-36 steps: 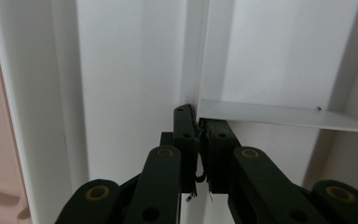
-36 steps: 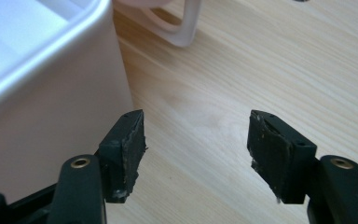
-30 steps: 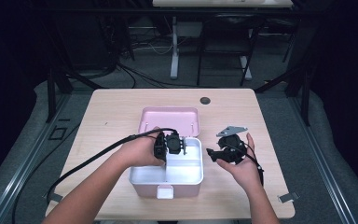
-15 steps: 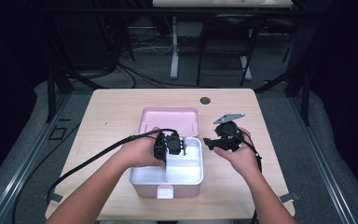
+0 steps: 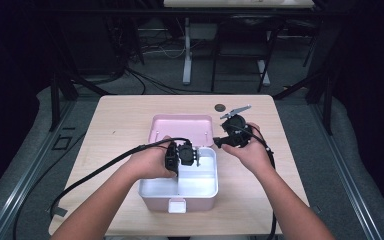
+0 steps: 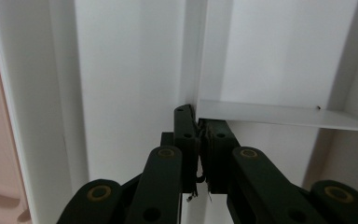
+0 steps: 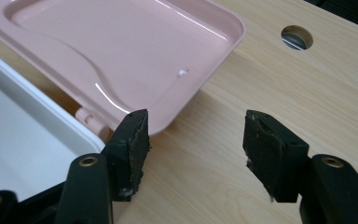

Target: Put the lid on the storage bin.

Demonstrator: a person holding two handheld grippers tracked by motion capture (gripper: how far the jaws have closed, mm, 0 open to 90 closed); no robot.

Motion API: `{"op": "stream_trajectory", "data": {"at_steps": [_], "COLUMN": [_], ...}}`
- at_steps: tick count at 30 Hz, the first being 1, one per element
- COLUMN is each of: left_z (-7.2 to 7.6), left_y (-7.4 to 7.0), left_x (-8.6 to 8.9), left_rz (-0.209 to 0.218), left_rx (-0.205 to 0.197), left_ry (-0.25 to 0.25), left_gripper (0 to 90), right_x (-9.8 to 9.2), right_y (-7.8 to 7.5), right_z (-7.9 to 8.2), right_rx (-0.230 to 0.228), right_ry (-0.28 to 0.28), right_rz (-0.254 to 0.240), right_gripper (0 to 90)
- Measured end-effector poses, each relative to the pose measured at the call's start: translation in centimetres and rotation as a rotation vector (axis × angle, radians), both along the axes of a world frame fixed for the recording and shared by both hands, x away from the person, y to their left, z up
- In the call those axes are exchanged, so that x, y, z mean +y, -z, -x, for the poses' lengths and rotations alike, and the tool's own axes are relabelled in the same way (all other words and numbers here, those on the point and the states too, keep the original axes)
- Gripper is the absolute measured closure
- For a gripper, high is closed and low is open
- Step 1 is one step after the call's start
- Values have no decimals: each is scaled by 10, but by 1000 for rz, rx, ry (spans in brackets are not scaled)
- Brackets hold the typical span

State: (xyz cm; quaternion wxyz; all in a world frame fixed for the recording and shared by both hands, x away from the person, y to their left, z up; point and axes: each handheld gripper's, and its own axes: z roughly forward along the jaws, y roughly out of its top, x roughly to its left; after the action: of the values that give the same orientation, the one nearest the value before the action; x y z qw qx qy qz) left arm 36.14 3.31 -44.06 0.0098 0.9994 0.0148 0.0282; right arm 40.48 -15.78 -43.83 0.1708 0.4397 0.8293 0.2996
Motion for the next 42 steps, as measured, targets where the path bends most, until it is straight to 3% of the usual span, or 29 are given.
{"op": "stream_trajectory", "data": {"at_steps": [9, 17, 19, 23, 26, 27, 29, 34, 35, 42], "left_z": [-1, -1, -1, -1, -1, -1, -1, -1, -1, -1], "left_y": [0, 0, 0, 0, 0, 0, 0, 0, 0, 0], "left_x": [0, 0, 0, 0, 0, 0, 0, 0, 0, 0], "left_rz": [-3, -2, -3, -1, -1, -3, -4, 0, -2, -2], "left_rx": [8, 12, 13, 14, 14, 12, 10, 14, 12, 11], "left_ry": [4, 5, 5, 3, 3, 5, 6, 3, 5, 4], "left_gripper": [857, 858, 858, 858, 858, 858, 858, 858, 858, 858], "right_x": [5, 9, 12, 16, 21, 20, 25, 26, 28, 28], "right_y": [-4, -4, -3, -1, 4, 5, 8, 13, 14, 19], "right_z": [-20, -35, -39, -47, -52, -55, -58, -67, -67, -76], "right_rx": [-5, 43, 44, 77, 85, 115, 96, 140, 115, 148], "right_ry": [52, 60, 88, 97, 144, 114, 174, 163, 198, 220], "right_rz": [-35, -83, -77, -122, -91, -117, -76, -94, -68, -90], "right_gripper": [493, 549, 561, 577, 577, 577, 579, 582, 583, 631]}}
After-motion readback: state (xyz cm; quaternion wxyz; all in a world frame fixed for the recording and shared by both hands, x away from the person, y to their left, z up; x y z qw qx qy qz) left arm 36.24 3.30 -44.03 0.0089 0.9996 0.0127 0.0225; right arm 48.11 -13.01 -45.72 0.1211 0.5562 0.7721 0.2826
